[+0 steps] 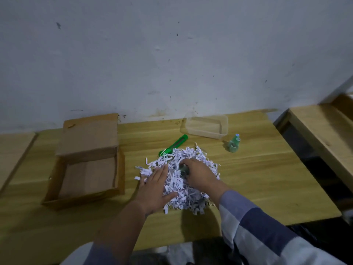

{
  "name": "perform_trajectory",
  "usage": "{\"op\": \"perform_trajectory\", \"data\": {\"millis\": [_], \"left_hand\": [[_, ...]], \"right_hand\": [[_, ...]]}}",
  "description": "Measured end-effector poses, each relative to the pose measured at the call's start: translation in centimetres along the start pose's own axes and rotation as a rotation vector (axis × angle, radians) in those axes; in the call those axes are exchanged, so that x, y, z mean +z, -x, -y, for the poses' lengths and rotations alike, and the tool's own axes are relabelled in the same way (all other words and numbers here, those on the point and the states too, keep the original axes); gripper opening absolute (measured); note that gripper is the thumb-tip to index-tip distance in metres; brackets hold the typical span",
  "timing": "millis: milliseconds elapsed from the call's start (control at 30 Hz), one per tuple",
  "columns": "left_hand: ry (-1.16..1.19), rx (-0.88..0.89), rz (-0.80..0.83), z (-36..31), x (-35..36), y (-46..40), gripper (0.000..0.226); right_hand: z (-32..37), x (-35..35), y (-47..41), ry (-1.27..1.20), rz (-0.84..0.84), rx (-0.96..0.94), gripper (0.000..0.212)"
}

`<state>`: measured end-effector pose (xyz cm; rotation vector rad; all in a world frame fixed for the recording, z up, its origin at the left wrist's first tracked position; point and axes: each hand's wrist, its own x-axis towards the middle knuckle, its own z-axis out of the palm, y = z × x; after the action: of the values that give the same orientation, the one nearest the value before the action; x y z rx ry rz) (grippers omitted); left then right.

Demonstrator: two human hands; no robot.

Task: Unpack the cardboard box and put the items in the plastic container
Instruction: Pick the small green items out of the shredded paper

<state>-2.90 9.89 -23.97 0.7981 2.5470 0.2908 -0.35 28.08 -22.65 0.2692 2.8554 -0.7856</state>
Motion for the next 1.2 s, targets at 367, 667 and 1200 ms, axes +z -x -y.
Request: {"op": "perform_trajectory", "data": {"millis": [367,667,1200], "left_hand": [[-0.019,0.049,0.002,-0.1,0.3,-0.8,0.091],[-0.017,0.071,-0.008,-0.2,0.8,-0.8,0.089],[-0.028,0.075,0.002,-0.2,0.8,-0.9,0.091]], "right_hand": [[-0.5,-2.3,0.9,0.241,-0.039,-0.049,0.021],[-0.1,-1.9,1.1,0.220,-0.077,0.114,0.032],[-2.2,-1.4,0.2,0.294,0.042,-0.043,0.057]]}}
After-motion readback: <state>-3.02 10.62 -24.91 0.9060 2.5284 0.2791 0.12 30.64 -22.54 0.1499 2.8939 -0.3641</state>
